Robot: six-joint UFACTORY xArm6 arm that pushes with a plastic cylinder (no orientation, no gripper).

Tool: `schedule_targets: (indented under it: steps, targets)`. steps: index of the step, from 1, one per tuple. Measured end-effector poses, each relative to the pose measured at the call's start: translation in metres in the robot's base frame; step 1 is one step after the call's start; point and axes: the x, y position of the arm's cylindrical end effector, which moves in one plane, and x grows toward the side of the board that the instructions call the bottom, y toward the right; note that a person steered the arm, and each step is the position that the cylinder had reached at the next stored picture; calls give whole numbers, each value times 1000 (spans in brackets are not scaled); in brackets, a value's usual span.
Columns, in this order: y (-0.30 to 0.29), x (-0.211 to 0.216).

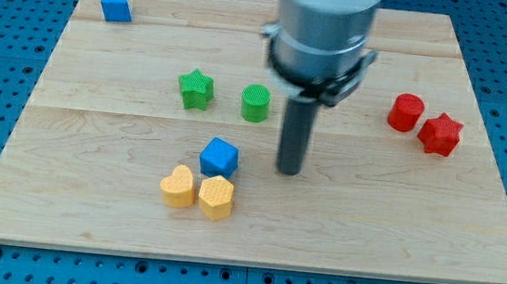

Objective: Push the blue cube into a blue triangle

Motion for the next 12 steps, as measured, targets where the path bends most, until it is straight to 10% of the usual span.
schedule_targets:
  steps: [2,7,10,12]
  targets:
    - [-171,-13]
    - [-250,-158]
    - [-216,-121]
    - [-255,-173]
